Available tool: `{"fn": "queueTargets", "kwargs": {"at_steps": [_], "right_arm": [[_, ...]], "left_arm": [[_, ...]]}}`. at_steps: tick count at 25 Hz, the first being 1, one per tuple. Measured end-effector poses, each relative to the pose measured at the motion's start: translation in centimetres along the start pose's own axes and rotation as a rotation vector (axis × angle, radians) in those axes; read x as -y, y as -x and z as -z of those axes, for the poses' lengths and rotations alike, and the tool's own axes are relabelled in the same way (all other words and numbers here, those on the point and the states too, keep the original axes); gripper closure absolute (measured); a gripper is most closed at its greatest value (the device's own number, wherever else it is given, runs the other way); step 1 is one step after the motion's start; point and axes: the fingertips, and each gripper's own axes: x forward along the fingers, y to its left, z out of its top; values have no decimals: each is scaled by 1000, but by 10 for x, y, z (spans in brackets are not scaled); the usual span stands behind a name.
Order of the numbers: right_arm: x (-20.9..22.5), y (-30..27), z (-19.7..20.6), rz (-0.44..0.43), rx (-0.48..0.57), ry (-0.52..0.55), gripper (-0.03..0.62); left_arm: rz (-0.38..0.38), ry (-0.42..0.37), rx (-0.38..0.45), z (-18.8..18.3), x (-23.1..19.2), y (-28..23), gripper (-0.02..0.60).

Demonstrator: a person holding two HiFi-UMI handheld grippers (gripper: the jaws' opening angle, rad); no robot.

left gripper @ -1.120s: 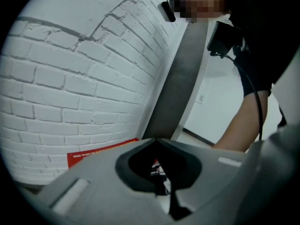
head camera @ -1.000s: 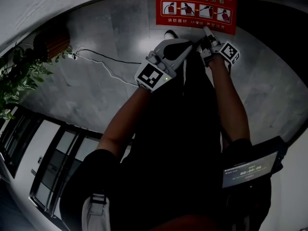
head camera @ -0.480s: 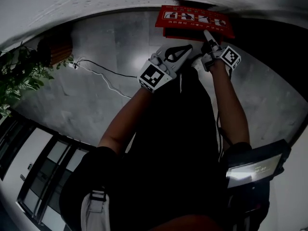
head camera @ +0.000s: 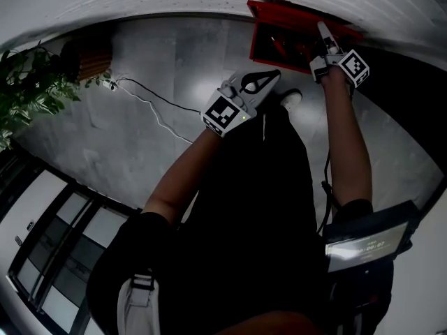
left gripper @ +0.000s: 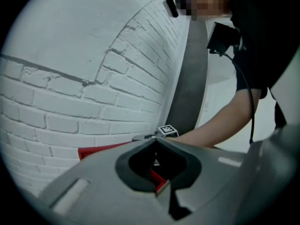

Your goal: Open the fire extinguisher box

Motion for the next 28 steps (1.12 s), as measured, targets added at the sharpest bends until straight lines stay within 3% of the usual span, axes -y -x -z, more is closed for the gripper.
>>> {"fn": "queueTargets", "kwargs": {"at_steps": [8,13,18,25,28], "right_arm": [[-19,1,15,-63,-63,82,413],[-89,38,30,-123,-132,384,552],[-161,89,35,-150,-159,694,563],[-267,155,58,-293,-158,1064,575],[-309,184,78,-355,-174,1165,577]], "left_arm": [[-13,1,18,-6,-5,5,580],[-1,-15,46,-34,7,8,580],[41,-64,88,-79,37,18,580],[87,-122,99,-128,81,34,580],[108,-152,98,-141,101,44,580]]}}
